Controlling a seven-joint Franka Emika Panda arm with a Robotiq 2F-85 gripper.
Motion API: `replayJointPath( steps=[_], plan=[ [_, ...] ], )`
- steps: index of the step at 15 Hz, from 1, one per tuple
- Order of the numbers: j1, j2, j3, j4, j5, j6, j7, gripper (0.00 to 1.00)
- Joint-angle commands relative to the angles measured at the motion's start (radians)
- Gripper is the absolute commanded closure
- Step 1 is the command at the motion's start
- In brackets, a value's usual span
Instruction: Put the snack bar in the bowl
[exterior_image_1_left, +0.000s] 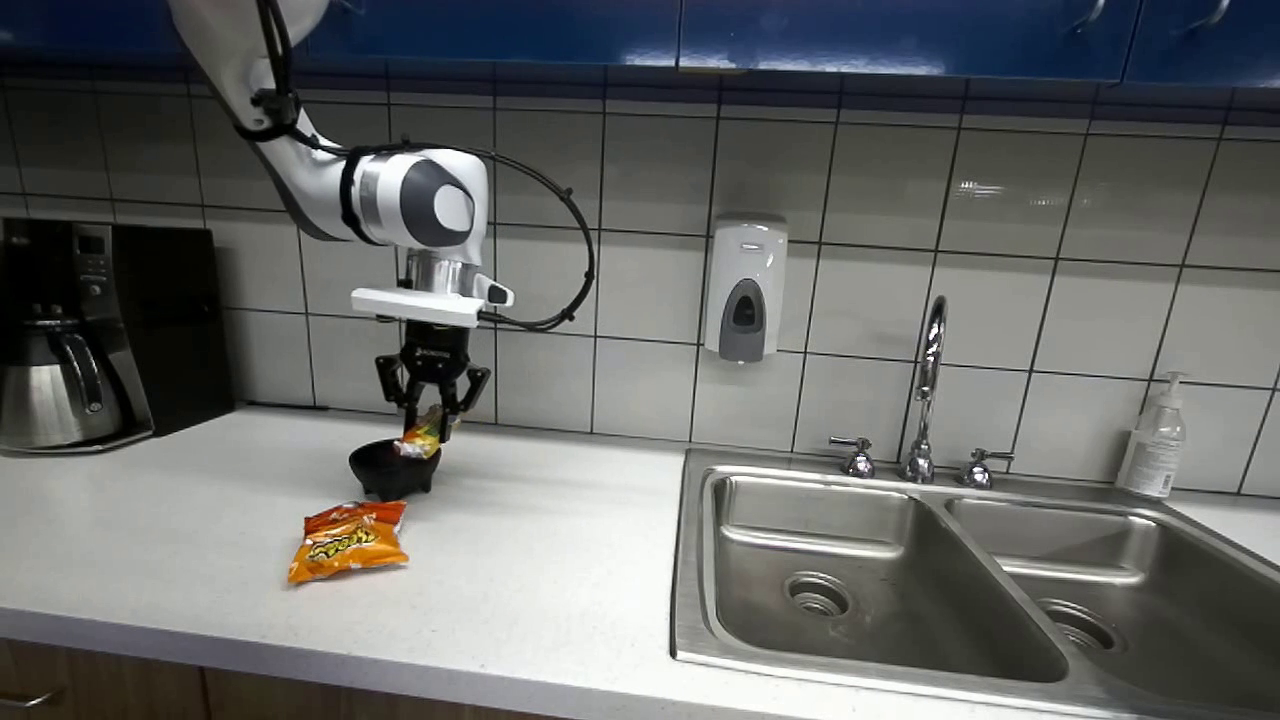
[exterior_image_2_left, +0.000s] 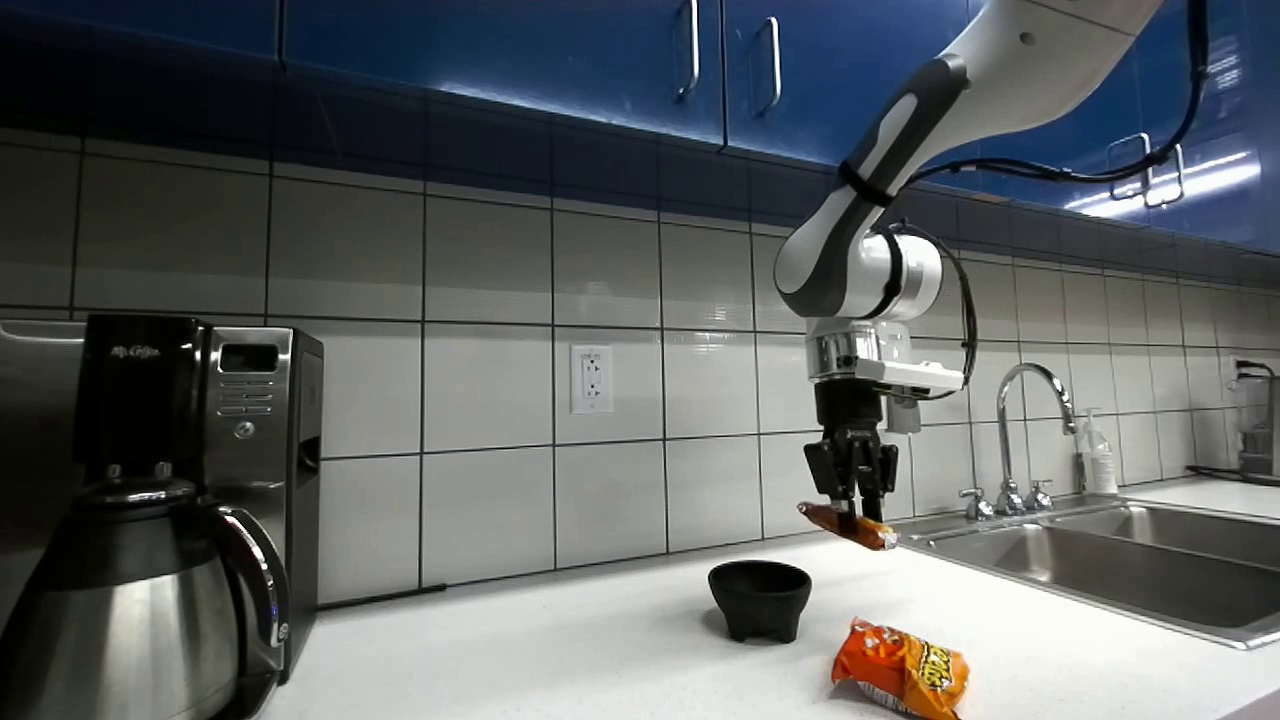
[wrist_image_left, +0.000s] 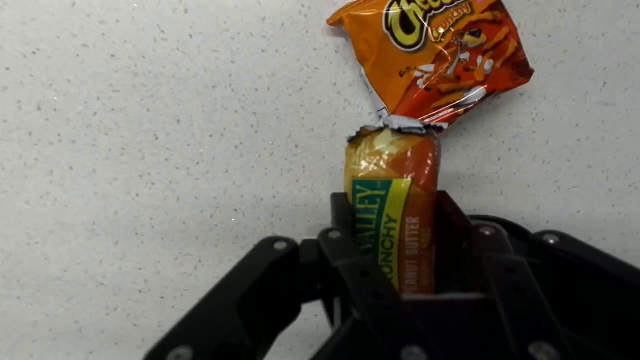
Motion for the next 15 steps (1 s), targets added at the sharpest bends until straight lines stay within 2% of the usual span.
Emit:
replayJointPath(
  steps=[1,9,15],
  plan=[
    [0.007,-0.032,0.02,-0.017,-0.028,-0.031,-0.067,0.82],
    [0.037,0.046,0.047,0.047,-0.102,-0.077,-0.136,0.82],
    [0.048,0.123,0.064,0.14,-0.148,-0.098,-0.162,0.82]
  ],
)
